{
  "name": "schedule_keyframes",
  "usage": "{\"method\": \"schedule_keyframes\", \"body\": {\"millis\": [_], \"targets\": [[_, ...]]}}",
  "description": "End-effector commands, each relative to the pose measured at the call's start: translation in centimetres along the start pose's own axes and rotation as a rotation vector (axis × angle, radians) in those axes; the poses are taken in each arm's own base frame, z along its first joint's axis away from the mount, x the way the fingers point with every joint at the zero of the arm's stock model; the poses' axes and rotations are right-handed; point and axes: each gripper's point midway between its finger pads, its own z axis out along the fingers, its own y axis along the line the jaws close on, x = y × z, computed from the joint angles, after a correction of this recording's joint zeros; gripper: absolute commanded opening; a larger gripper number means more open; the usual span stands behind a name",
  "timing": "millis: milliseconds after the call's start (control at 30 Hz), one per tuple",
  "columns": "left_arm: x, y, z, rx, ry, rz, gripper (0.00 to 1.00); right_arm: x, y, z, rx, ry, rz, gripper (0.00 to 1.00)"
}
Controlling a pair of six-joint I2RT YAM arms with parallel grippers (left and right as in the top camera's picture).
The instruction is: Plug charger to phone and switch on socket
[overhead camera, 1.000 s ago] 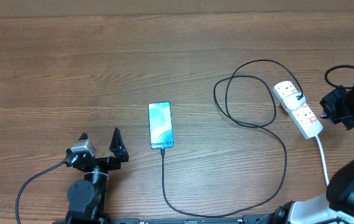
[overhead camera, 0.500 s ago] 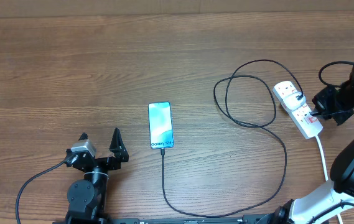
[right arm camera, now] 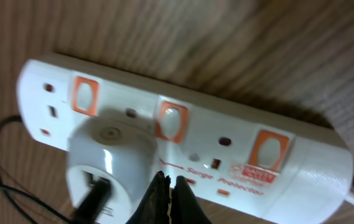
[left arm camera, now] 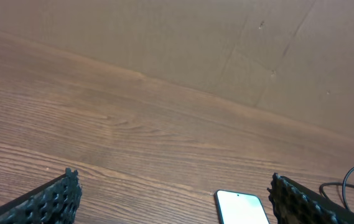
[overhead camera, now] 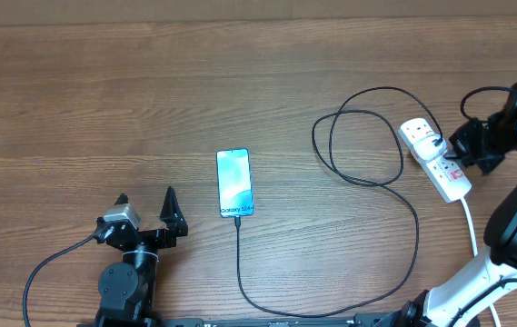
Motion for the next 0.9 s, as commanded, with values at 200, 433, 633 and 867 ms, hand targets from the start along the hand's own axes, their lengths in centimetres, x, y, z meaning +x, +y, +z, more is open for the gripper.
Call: {"method": "schedule_keyframes", "body": {"millis": [200,433,633,867], "targets": [[0.2,0.0,0.0,0.003,0.002,-0.006,0.99,-1.5,0.9,0.1,-0.034,-0.028,-0.009,0.04],[0.2,0.0,0.0,0.003,0.002,-0.006,1.0,-1.8,0.8,0.6,-0.029,-0.026,-0.007,0.04],[0.2,0.0,0.0,0.003,0.002,-0.006,0.99,-1.9,0.6,1.7,-0.022,-0.008,-0.004,0.04],[0.2,0.0,0.0,0.003,0.002,-0.006,1.0,-2.1,0.8,1.7,-0.026,-0.017,-0.008,0.04]]}}
